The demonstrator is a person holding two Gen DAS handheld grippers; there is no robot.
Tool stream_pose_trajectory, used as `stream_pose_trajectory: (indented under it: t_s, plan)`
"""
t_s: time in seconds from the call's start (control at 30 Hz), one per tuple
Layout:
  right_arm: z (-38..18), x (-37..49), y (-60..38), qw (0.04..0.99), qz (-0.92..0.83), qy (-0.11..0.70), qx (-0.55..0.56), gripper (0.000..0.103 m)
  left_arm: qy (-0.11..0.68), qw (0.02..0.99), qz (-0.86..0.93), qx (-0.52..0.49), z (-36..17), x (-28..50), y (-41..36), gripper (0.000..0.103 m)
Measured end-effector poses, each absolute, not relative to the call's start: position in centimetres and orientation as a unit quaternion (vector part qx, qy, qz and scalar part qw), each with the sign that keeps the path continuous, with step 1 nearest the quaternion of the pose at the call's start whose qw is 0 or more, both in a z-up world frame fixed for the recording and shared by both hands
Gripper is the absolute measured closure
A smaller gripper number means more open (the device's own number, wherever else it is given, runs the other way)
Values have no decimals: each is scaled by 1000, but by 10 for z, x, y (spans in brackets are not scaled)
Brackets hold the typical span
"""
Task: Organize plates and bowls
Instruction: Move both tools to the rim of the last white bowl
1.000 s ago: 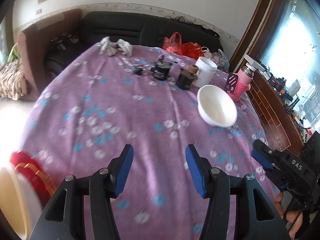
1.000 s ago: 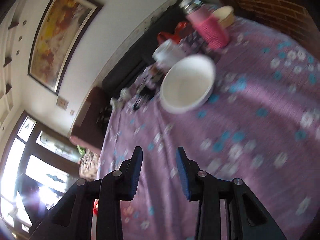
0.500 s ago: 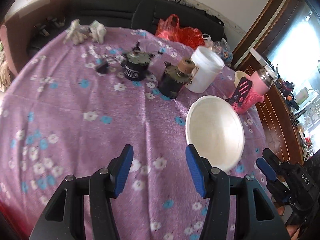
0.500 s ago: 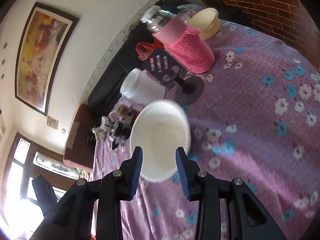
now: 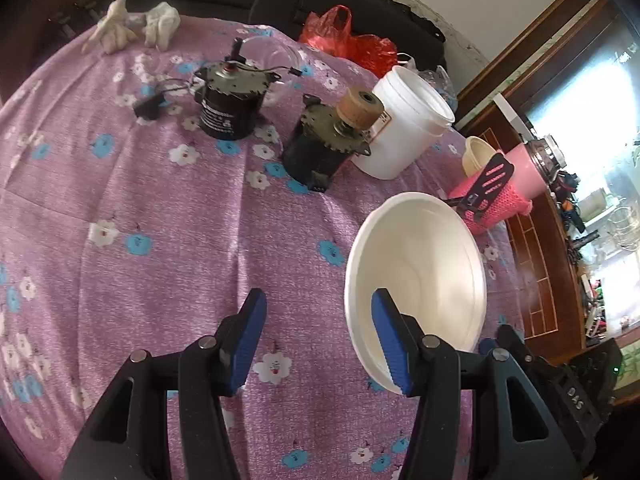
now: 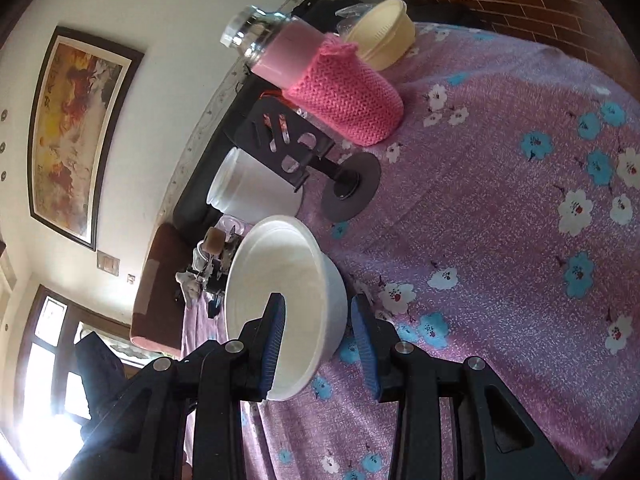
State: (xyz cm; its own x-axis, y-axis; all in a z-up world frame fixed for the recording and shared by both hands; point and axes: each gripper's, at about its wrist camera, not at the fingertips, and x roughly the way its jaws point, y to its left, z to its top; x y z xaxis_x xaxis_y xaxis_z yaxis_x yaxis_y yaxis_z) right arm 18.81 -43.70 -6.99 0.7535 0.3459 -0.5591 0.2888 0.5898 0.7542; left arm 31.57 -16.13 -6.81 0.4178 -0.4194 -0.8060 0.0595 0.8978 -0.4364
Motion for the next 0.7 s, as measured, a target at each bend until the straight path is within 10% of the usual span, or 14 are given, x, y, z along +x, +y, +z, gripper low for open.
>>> stream_pose_trajectory:
  t_s: [0.7]
  plan:
    - [-81,192,-435,816,19,341,467,66,505,804,-218,-226,-76,319,-171,61]
